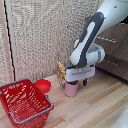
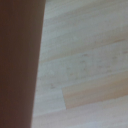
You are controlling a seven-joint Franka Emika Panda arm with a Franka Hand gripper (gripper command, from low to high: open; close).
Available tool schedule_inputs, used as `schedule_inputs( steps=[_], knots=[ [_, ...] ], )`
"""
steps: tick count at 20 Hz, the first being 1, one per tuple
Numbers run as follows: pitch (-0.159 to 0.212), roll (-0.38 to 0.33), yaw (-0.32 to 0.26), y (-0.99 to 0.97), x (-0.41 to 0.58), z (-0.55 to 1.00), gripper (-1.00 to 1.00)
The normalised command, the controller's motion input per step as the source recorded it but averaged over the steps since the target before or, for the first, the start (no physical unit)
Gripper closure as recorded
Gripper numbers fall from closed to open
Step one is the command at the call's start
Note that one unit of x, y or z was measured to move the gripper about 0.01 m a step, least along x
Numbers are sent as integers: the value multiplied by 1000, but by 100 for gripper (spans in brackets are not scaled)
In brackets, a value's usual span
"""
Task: Move your gripper towards the pink mug and hold it gently. Lift the pink mug from the surface. Position it above the basket, lowering it gently until it is placed inside. Release the grip on the pink mug, completing the task.
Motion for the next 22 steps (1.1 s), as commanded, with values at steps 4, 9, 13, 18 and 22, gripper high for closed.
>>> schedule_inputs(
  steps=[4, 9, 13, 18, 22],
  knots=[
    [5, 0, 55, 0, 0, -157, 100],
    [19, 0, 24, 0, 0, -75, 100],
    [5, 0, 4, 0, 2, -51, 100],
    [-32, 0, 1, 1, 8, -10, 100],
    [-40, 5, 0, 42, 78, 0, 100]
  ],
)
